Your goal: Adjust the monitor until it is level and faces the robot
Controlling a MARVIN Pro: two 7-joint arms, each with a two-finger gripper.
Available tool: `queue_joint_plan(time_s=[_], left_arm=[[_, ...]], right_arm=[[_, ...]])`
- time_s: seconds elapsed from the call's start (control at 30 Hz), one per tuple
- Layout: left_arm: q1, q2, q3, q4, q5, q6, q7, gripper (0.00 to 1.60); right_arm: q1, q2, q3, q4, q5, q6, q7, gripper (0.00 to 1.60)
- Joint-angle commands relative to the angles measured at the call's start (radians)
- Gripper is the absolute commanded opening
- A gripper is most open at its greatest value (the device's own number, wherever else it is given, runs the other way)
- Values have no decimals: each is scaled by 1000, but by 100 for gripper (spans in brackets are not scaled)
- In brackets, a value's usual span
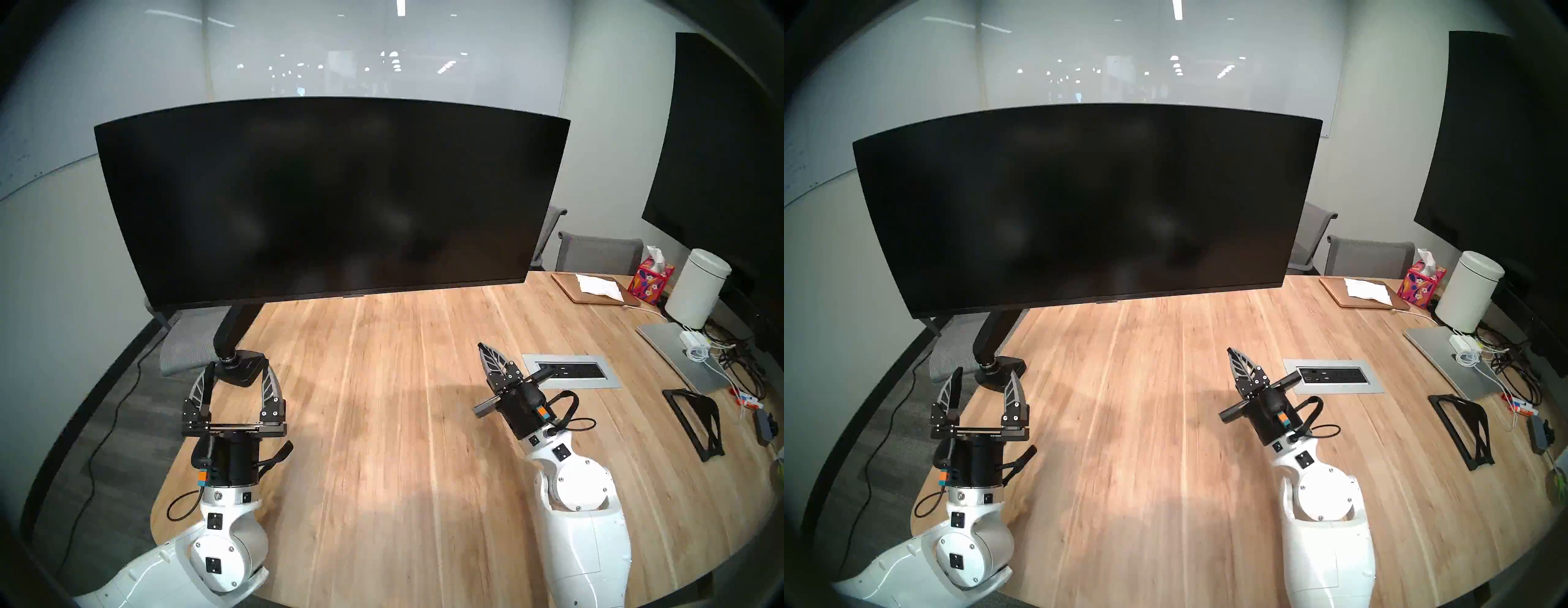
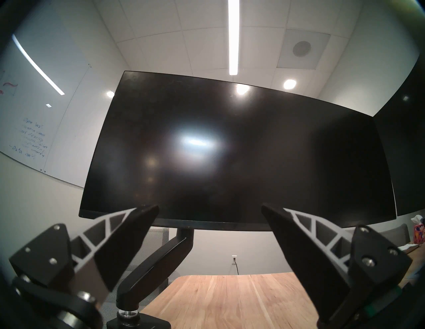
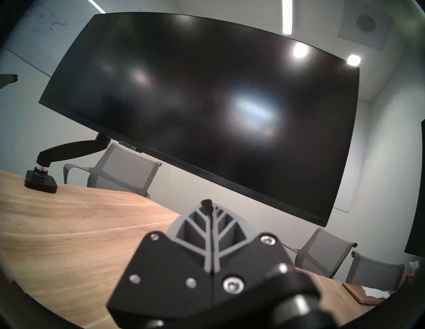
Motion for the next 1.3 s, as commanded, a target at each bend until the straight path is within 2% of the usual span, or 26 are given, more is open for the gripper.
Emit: queue_joint_plan(time_s=[0.0,0.03,0.07,0.1,1.27], left_arm=[[1,-1,-2,-14,2,-2,2,160],[1,-1,-2,-14,2,-2,2,160],[1,-1,-2,-14,2,-2,2,160],[1,-1,-2,-14,2,-2,2,160],[1,-1,-2,-14,2,-2,2,160]], right_arm=[[11,7,-10,-23,49,7,27,0],[12,7,-10,-23,51,4,30,15],[11,7,-11,-25,71,12,40,73],[10,7,-10,-27,70,12,41,160],[10,-8,1,-25,81,8,57,160]])
